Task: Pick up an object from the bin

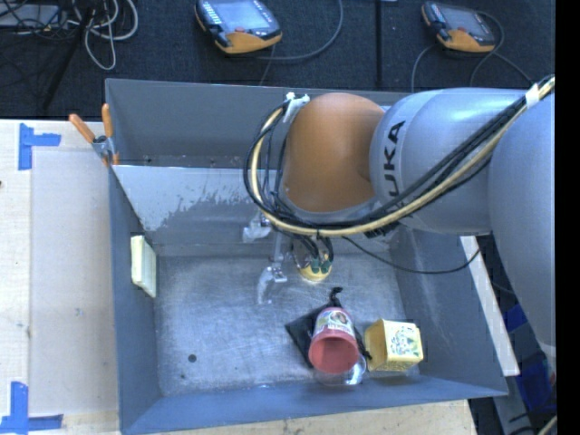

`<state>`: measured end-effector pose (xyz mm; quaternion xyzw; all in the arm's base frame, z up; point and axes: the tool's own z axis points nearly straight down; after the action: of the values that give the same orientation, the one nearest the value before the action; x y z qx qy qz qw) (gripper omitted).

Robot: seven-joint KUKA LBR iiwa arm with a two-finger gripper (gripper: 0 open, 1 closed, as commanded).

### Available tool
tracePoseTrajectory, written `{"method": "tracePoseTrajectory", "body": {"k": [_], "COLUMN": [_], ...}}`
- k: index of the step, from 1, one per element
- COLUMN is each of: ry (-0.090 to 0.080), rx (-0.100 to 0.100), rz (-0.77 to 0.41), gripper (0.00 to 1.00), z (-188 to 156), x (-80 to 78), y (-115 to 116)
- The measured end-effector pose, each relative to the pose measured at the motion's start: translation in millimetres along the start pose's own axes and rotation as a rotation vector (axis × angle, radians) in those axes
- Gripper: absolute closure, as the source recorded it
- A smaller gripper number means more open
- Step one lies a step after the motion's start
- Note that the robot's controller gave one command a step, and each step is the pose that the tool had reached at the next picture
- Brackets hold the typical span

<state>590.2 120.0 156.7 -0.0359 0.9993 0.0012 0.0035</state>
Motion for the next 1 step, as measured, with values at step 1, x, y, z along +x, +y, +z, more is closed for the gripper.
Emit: {"method": "tracePoseTrajectory", "body": {"k": [1], "ry": [0.007], "rx": [0.001], "rz": [-0.2], "gripper": [0.0], "z": [50.0], "x": [45.2], "y": [-29.2]}}
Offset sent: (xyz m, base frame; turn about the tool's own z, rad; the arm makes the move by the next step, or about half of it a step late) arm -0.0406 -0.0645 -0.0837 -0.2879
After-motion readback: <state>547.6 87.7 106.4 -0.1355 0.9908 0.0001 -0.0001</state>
